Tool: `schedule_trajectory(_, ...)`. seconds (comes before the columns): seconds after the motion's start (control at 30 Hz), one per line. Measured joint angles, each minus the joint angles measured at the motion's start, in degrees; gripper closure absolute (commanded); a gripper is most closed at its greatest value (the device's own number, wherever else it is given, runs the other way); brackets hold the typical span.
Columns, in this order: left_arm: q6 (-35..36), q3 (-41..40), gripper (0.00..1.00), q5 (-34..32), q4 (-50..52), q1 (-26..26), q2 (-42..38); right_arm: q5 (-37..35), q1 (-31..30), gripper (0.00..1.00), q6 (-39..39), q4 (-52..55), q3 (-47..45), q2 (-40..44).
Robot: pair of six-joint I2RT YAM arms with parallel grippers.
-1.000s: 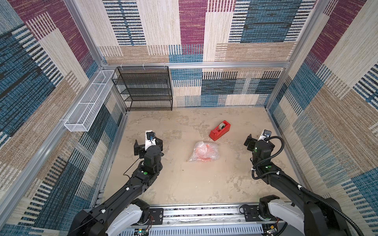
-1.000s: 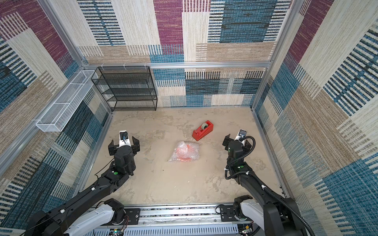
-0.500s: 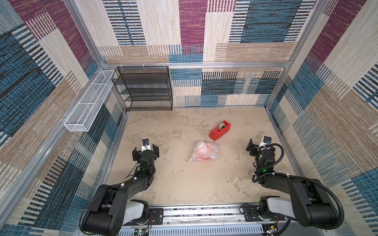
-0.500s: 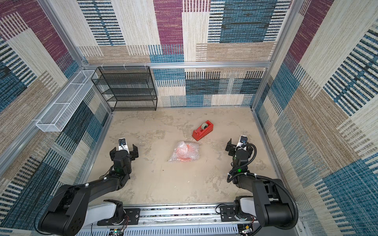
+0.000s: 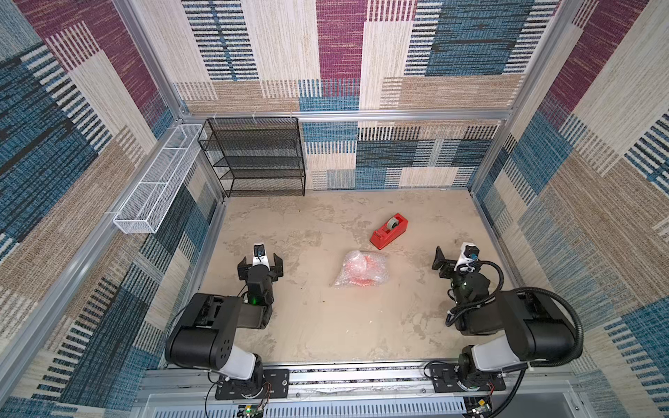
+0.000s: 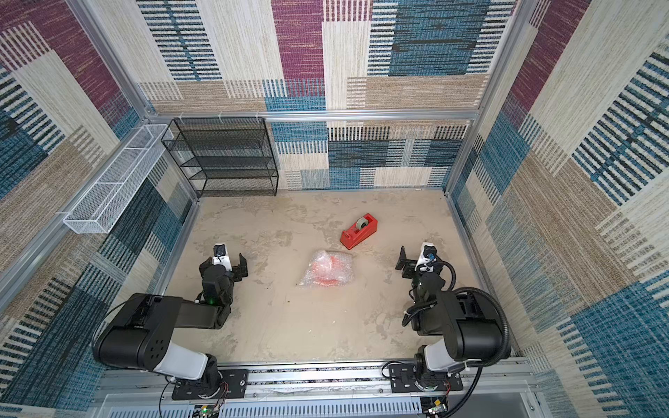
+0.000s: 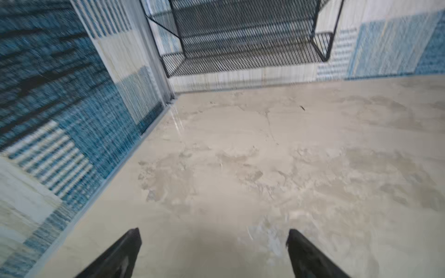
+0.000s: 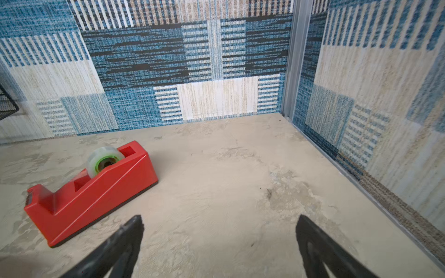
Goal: Wrap bowls in bubble wrap
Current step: Reset both arms
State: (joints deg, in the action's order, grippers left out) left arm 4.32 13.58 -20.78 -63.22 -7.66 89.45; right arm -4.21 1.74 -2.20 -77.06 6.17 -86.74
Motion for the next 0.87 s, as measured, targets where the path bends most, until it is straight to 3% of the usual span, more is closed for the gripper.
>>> schedule_trajectory(0.4,1.0,-1.6,0.0,3.2,-5.9,-0.2,0.3,1.5,0.0,0.01,0.2,1.7,4.1,-0.7)
schedule_trajectory(0.87,1.3,-0.1,0.0,4.9,-5.2,0.0,0.0,5.1,0.0,0.01,2.1,4.6,5.5,-0.9)
